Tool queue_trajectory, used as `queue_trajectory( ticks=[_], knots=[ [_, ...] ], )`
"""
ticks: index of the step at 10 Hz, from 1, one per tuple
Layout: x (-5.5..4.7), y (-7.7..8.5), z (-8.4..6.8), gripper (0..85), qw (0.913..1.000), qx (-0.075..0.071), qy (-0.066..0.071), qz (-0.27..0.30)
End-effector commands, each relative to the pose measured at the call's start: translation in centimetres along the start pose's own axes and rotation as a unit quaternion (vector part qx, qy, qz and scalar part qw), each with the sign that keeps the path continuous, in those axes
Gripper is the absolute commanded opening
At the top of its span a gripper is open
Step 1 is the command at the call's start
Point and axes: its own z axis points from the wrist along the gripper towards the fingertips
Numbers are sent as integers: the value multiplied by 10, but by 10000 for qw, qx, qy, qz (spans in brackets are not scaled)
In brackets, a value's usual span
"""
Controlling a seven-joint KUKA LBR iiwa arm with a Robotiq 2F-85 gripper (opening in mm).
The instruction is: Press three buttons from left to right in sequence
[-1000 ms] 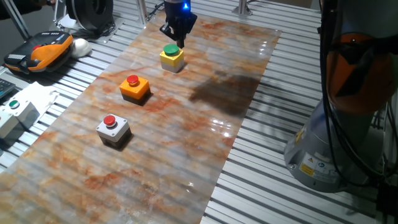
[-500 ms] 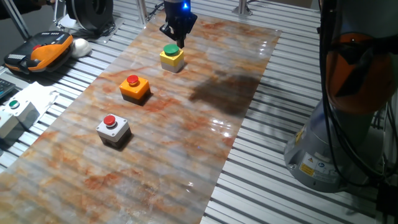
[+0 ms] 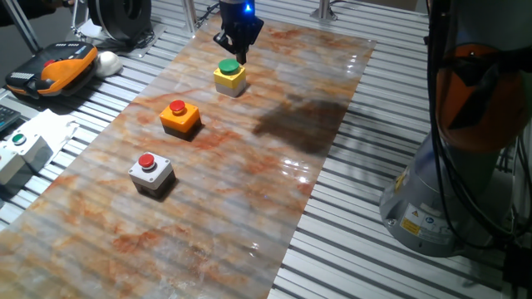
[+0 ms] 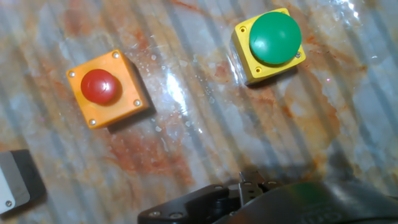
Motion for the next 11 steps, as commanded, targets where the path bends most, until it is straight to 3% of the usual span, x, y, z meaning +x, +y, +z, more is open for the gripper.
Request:
queue_trajectory(
  ticks=[1, 11],
  knots=[
    [0, 0, 0, 0, 10000, -26, 9, -10],
    [0, 0, 1, 0, 9999, -33, 14, -117]
  ],
)
